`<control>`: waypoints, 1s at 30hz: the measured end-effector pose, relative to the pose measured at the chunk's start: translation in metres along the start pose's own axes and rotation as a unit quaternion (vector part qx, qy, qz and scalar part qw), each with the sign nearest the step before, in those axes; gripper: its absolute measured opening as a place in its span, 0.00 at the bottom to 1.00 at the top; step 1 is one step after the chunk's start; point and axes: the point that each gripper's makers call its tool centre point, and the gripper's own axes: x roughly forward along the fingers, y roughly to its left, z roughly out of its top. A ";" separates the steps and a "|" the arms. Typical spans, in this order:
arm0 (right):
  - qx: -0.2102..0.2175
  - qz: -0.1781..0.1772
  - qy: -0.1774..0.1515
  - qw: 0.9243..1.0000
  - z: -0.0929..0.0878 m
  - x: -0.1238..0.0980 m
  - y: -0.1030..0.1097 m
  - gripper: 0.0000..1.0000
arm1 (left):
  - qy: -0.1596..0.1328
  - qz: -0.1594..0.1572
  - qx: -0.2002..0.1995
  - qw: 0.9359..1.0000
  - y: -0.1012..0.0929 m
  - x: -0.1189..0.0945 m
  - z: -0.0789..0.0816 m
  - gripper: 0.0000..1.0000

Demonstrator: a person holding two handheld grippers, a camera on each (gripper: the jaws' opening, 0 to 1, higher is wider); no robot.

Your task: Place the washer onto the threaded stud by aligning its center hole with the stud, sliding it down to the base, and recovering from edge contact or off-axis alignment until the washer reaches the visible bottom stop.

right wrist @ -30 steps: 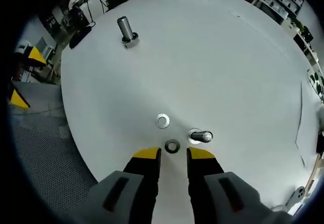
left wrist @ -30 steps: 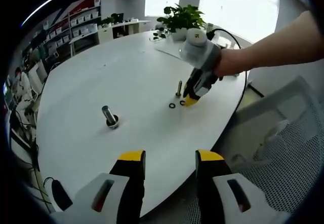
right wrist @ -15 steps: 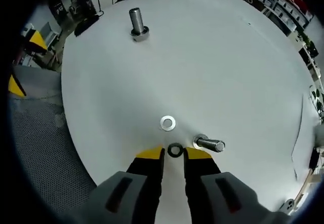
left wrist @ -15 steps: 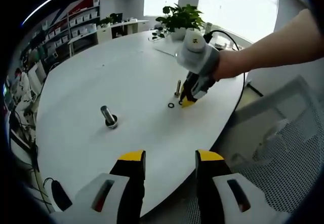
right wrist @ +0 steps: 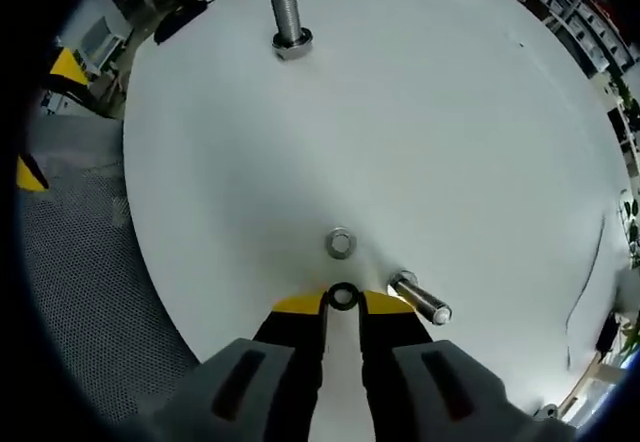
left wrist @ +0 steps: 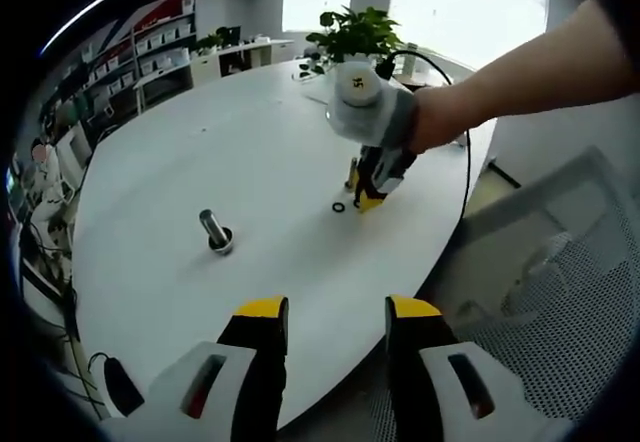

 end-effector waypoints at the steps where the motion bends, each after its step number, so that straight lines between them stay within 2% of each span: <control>1: -0.002 -0.005 -0.001 1.000 -0.001 0.000 0.000 0.15 | 0.000 0.001 -0.001 1.000 0.001 0.000 0.000 0.37; 4: -0.002 -0.013 -0.009 1.000 -0.001 -0.001 0.000 0.15 | -0.001 0.001 -0.003 1.000 0.001 0.000 0.001 0.37; 7: 0.038 -0.026 -0.032 0.998 -0.001 -0.001 -0.001 0.15 | 0.000 -0.002 -0.003 1.000 -0.001 0.000 0.000 0.37; 11: 0.024 -0.049 -0.059 0.997 -0.002 -0.002 0.003 0.15 | -0.001 0.000 -0.004 1.000 0.000 -0.001 -0.001 0.37; 12: 0.037 -0.048 -0.072 0.996 -0.004 -0.003 0.004 0.15 | -0.001 0.000 -0.005 1.000 0.000 -0.001 -0.001 0.37; 15: 0.057 -0.041 -0.086 0.994 -0.005 -0.003 0.003 0.15 | 0.000 -0.001 -0.003 1.000 -0.001 -0.001 0.000 0.37; 22: 0.071 -0.058 -0.103 0.990 -0.006 -0.004 0.004 0.14 | -0.001 -0.002 0.003 1.000 -0.002 -0.001 0.001 0.37; 30: 0.078 -0.050 -0.093 0.991 -0.006 -0.003 0.000 0.14 | -0.006 -0.002 0.002 1.000 -0.002 -0.001 0.003 0.37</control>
